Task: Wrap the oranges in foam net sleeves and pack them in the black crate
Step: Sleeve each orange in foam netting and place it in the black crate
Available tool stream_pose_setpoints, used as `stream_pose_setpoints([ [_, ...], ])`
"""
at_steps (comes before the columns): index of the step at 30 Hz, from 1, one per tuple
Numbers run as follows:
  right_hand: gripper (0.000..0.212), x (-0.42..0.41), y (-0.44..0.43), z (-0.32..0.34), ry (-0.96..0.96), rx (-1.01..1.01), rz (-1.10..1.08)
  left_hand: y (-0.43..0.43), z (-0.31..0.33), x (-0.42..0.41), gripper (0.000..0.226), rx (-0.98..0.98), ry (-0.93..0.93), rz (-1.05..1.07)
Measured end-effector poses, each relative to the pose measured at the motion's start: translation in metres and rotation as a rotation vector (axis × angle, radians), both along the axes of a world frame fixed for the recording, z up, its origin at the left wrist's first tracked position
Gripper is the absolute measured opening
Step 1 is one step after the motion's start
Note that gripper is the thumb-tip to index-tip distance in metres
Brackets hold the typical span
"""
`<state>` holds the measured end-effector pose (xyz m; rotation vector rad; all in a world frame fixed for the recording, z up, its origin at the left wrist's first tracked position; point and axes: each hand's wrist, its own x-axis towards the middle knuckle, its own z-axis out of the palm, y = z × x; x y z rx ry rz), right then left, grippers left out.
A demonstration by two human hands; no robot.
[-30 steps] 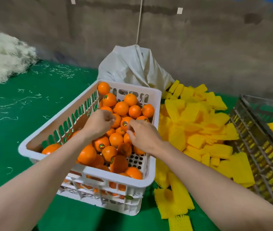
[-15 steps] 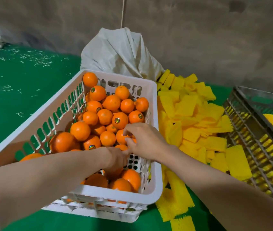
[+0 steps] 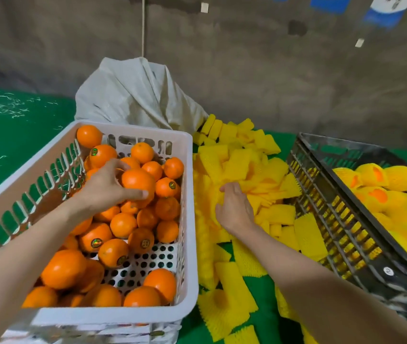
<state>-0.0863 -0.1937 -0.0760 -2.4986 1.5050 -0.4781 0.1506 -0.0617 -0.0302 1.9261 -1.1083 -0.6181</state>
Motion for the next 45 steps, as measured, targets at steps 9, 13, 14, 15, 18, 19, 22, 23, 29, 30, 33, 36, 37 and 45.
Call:
stream_pose_setpoints([
  [9, 0.064, -0.014, -0.013, -0.042, 0.346, 0.037, -0.028, 0.005, 0.033, -0.041, 0.058, -0.436, 0.771, -0.05],
  [13, 0.061, -0.019, -0.019, -0.036, 0.25, -0.017, -0.083, 0.005, 0.041, -0.059, 0.062, -0.462, 0.851, -0.091],
  [14, 0.061, -0.019, -0.021, -0.033, 0.216, -0.049, -0.059, 0.004, 0.044, -0.062, 0.062, -0.468, 0.864, -0.095],
  [15, 0.062, -0.017, -0.022, -0.032, 0.201, -0.066, -0.014, 0.004, 0.046, -0.065, 0.064, -0.469, 0.869, -0.09],
  [18, 0.058, -0.011, -0.025, -0.03, 0.265, -0.027, 0.115, 0.004, 0.051, -0.073, 0.064, -0.476, 0.863, -0.068],
  [19, 0.05, -0.011, -0.026, -0.029, 0.299, -0.01, 0.119, 0.004, 0.052, -0.076, 0.064, -0.481, 0.867, -0.061],
  [22, 0.036, -0.017, -0.026, -0.031, 0.286, 0.012, 0.079, 0.002, 0.053, -0.085, 0.064, -0.482, 0.869, -0.038],
  [23, 0.034, -0.019, -0.025, -0.03, 0.246, 0.018, 0.066, 0.002, 0.052, -0.088, 0.063, -0.475, 0.865, -0.037],
  [29, 0.041, -0.054, -0.013, 0.017, -0.468, 0.187, 0.099, -0.003, 0.049, -0.118, 0.043, -0.43, 0.882, -0.061],
  [30, 0.044, -0.063, -0.011, 0.028, -0.623, 0.298, 0.136, -0.006, 0.049, -0.125, 0.043, -0.426, 0.89, -0.065],
  [33, 0.047, -0.09, 0.004, 0.052, -0.926, 0.629, 0.199, -0.016, 0.05, -0.155, 0.048, -0.435, 0.953, -0.087],
  [36, 0.047, -0.111, 0.024, 0.065, -1.152, 0.901, 0.331, -0.027, 0.053, -0.197, 0.079, -0.408, 0.968, -0.063],
  [37, 0.044, -0.116, 0.031, 0.068, -1.187, 0.947, 0.367, -0.03, 0.054, -0.212, 0.087, -0.414, 0.991, -0.045],
  [45, 0.024, -0.127, 0.055, 0.053, -1.009, 0.407, 0.175, -0.047, 0.035, -0.293, 0.023, -0.707, 0.626, 0.297],
])
